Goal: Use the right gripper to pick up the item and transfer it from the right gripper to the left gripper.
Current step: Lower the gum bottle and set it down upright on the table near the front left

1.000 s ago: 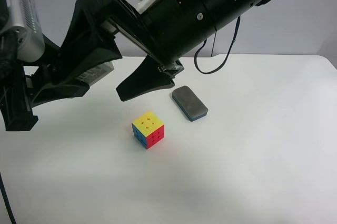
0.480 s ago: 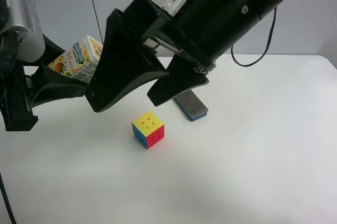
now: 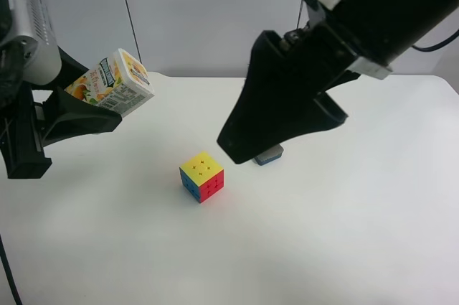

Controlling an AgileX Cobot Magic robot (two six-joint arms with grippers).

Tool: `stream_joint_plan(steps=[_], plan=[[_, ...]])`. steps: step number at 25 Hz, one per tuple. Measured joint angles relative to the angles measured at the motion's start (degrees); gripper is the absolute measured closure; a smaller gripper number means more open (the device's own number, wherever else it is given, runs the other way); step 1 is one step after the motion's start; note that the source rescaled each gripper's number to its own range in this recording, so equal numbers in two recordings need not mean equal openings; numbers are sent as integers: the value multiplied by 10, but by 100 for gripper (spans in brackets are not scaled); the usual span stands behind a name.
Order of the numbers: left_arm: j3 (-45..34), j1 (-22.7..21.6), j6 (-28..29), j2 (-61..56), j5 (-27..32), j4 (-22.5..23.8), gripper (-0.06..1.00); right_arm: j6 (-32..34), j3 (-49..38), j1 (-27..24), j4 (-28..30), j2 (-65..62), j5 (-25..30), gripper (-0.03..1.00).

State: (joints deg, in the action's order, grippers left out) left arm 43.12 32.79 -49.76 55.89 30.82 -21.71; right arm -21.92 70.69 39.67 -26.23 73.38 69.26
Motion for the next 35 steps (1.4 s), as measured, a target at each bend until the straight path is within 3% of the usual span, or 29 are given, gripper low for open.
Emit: stream_joint_plan(steps=[6,19,24,35], plan=[[0,0,0,0,2,0,94,12,-36,0,62,-69,1,-3],[0,0,0,0,45,0,94,15,-198,0,142,-245,4,-3],[0,0,0,0,46,0,94,46,-268,0,180,-329,-8,-3],[0,0,0,0,48,0,94,100,-406,0,184,-525,-61,-3]])
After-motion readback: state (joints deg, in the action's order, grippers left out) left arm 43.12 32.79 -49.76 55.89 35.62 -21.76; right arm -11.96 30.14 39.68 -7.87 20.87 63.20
